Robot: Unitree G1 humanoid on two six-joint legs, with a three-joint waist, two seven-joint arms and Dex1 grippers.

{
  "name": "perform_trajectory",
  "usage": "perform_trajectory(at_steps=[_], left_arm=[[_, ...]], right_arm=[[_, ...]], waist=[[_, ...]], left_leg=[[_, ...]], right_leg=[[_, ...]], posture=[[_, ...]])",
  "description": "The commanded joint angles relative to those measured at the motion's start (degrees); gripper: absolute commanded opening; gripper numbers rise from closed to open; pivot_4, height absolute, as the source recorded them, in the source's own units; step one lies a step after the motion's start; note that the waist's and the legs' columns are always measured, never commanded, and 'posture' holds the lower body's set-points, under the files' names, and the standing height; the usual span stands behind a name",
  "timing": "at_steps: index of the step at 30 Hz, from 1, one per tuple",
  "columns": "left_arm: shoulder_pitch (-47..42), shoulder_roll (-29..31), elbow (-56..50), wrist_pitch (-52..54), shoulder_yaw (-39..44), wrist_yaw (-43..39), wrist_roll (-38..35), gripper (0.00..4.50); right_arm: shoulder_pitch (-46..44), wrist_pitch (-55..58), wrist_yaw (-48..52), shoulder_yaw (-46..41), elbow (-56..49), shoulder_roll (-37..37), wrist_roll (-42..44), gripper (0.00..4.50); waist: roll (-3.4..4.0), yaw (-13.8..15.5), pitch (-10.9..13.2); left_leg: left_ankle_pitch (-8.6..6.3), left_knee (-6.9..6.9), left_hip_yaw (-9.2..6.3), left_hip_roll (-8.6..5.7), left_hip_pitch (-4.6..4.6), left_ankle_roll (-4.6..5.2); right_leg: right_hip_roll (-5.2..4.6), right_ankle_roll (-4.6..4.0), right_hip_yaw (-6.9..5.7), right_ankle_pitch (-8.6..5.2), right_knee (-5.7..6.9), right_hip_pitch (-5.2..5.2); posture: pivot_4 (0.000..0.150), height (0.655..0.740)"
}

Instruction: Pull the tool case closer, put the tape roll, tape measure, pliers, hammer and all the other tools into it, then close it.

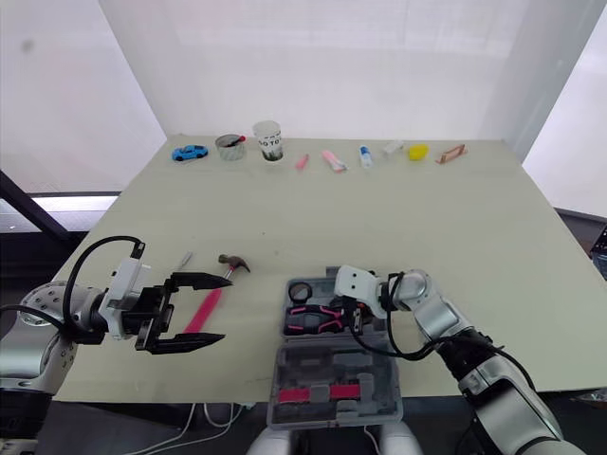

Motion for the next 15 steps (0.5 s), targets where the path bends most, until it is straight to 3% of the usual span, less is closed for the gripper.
perform_trajectory(at_steps=[1,15], left_arm=[[0.32,0.30,-0.94,-0.59,1.33,-0.07,-0.20,4.50],[0.63,-0.32,-1.10,0.21,0.47,1.57,0.28,4.50]], right_arm=[[4.02,-0.22,-0.09,6.42,8.89,-0.04,-6.53,0.05],[3.27,-6.78,-4.42,5.08,19.77,2.76,-9.78,0.05]], waist=[[-0.07,-0.13,-0.27],[-0.20,-0.30,-1.53]], left_leg=[[0.00,-0.03,0.01,0.00,0.06,0.00],[-0.01,-0.90,0.15,0.17,1.90,-0.02]], right_leg=[[0.00,0.00,0.00,0.00,0.00,0.03],[-0.13,-0.15,0.44,-0.22,-0.08,1.02]], posture=[[0.150,0.7400],[0.150,0.7400]])
